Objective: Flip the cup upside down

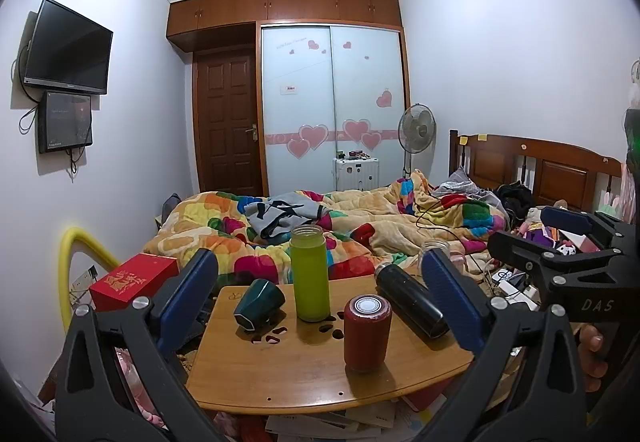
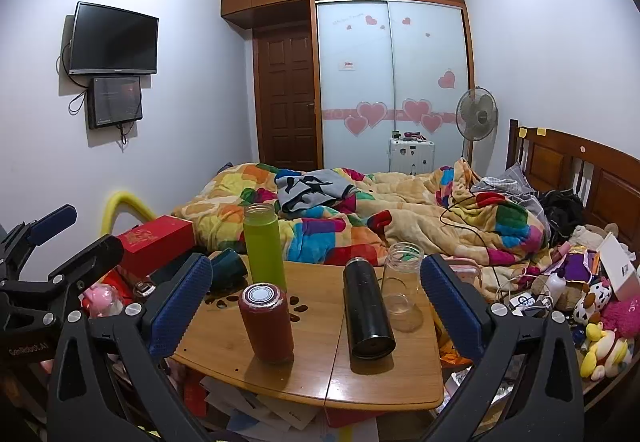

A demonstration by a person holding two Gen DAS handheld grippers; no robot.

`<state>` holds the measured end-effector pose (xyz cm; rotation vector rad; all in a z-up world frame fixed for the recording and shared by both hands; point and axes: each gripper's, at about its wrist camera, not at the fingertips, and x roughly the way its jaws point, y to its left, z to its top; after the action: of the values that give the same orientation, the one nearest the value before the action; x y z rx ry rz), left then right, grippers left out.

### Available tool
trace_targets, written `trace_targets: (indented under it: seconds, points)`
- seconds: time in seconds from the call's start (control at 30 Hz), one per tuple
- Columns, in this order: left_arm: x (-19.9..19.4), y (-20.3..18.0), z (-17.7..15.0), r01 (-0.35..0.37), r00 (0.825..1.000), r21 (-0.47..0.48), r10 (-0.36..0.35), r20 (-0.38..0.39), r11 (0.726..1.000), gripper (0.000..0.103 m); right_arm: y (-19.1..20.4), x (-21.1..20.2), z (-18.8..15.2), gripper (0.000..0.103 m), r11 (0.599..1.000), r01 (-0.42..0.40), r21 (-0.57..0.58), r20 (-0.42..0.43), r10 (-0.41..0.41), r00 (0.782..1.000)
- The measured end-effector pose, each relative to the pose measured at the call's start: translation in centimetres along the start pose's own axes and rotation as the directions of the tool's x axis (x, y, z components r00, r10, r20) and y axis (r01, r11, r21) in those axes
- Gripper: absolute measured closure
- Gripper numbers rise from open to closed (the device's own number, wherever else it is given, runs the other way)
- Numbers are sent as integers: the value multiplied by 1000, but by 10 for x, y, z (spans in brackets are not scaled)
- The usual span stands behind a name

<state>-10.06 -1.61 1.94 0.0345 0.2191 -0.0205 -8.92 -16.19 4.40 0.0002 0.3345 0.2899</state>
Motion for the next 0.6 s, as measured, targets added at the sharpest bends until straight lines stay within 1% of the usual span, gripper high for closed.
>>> trace_targets:
  seconds: [0.6]
  points:
    - [0, 0, 0, 1, 1000, 0, -1, 0, 1000, 0, 1, -1, -1, 0, 1000, 12, -10, 9, -11, 1000]
